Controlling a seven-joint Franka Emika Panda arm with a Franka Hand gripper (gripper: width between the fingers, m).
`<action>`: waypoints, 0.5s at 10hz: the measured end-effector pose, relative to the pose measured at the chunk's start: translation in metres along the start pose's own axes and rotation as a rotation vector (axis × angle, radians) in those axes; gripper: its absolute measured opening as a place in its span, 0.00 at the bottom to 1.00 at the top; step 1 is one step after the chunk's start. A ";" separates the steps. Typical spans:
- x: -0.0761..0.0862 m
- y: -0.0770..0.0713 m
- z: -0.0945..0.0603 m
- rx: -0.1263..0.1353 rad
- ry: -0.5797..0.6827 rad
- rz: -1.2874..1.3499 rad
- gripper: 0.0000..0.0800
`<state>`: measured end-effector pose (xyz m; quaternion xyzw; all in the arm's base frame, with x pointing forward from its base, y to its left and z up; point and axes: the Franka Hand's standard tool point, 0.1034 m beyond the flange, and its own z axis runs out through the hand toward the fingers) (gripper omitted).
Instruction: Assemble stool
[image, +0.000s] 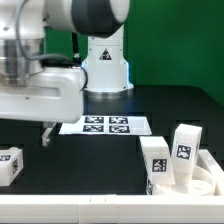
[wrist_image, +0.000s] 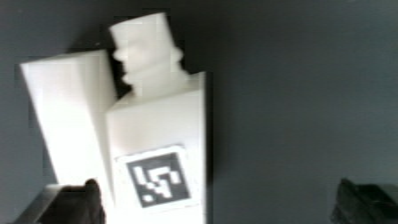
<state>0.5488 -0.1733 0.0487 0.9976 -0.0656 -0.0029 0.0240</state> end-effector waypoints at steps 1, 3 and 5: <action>-0.002 0.006 0.006 -0.005 -0.008 0.008 0.81; -0.003 0.003 0.014 -0.012 -0.011 0.016 0.81; -0.003 -0.003 0.023 -0.023 -0.002 0.021 0.81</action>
Offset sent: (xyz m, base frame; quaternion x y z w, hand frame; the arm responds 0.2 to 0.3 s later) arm 0.0018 0.0190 -0.0232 0.0094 0.0190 0.0267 0.9994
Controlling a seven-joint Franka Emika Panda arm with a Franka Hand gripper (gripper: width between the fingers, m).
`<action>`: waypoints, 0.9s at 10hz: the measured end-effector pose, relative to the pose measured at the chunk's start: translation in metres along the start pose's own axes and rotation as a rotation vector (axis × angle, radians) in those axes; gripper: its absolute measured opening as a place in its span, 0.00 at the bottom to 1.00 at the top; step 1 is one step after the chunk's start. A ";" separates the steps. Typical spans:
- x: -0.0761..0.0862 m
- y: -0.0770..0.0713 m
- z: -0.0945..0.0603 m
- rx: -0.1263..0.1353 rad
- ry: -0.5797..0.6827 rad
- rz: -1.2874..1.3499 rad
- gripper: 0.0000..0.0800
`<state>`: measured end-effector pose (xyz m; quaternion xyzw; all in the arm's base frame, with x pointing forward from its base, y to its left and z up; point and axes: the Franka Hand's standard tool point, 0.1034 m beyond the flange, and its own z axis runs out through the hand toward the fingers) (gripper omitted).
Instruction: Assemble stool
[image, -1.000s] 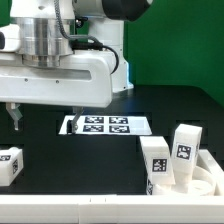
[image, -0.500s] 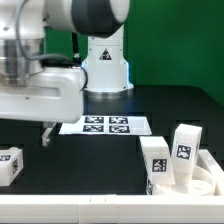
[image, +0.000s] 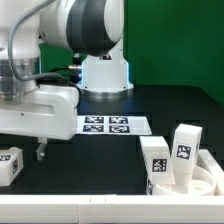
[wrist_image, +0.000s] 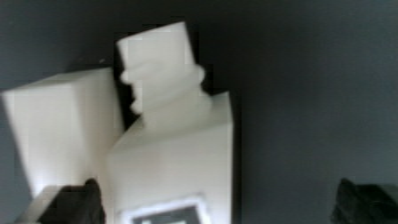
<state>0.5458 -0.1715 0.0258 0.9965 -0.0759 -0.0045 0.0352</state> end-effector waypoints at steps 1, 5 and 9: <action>0.001 -0.001 0.001 -0.013 0.022 0.005 0.81; 0.004 -0.016 -0.001 -0.021 0.042 0.049 0.66; 0.004 -0.014 -0.001 -0.021 0.042 0.052 0.40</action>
Offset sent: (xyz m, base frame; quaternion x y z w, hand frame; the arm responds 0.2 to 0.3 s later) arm -0.0018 0.0246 -0.0016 -0.0217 0.0079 0.0253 0.9994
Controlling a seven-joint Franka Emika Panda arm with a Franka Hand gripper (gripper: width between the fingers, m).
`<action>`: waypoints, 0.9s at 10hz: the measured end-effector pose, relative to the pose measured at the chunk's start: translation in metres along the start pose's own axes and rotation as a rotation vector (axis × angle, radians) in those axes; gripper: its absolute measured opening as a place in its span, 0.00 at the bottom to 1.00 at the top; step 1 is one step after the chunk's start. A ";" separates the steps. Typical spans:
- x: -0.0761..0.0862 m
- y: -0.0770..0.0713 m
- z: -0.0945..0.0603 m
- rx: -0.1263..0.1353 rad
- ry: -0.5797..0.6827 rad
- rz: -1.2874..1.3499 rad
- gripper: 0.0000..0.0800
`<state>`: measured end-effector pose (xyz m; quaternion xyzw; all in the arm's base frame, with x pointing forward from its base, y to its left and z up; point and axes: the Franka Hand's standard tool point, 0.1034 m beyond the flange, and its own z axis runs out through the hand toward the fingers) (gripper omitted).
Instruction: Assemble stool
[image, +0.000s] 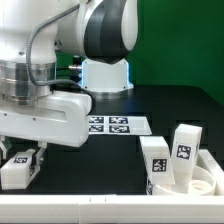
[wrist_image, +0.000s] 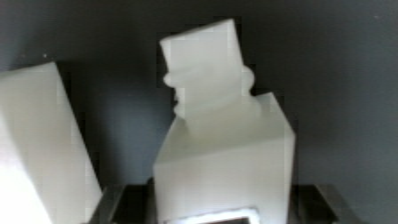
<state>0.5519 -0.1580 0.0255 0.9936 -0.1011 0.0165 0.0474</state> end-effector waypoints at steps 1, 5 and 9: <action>0.000 0.000 0.000 0.000 0.000 0.000 0.40; -0.070 -0.048 -0.032 0.069 -0.035 0.071 0.40; -0.077 -0.049 -0.032 0.070 -0.044 0.075 0.40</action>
Offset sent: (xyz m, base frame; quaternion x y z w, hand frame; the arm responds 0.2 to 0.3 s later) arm -0.0855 0.0706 0.0323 0.0403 -0.0151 0.0383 0.9983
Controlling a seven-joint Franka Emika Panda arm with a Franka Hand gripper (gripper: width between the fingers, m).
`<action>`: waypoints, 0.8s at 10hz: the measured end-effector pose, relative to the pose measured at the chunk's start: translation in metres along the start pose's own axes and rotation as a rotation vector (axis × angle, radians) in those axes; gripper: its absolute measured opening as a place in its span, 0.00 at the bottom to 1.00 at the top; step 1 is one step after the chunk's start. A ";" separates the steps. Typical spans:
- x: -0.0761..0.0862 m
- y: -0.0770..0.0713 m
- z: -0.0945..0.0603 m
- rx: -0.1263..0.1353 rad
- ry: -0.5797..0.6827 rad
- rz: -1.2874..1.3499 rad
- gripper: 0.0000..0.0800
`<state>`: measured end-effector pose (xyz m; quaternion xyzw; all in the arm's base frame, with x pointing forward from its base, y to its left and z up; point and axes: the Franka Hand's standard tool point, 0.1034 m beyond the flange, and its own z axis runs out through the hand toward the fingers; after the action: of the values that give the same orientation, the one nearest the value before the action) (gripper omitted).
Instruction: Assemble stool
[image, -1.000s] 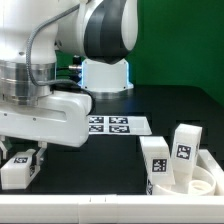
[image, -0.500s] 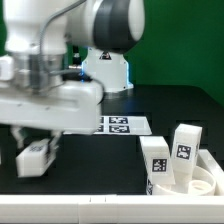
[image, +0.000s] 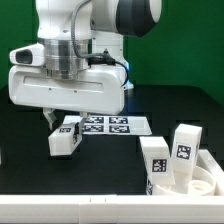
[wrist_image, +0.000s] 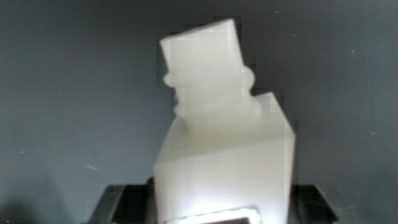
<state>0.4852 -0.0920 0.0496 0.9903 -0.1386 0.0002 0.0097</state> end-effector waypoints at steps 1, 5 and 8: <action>-0.001 0.000 0.001 -0.001 -0.003 0.001 0.40; -0.026 0.002 0.024 -0.024 -0.051 0.024 0.40; -0.026 0.002 0.023 -0.016 -0.076 0.027 0.61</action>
Offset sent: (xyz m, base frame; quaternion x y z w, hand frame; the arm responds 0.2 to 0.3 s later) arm -0.0349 0.0092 -0.0250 -0.0087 -0.0146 0.0469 0.9988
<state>0.4591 -0.0871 0.0270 0.9875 -0.1523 -0.0385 0.0122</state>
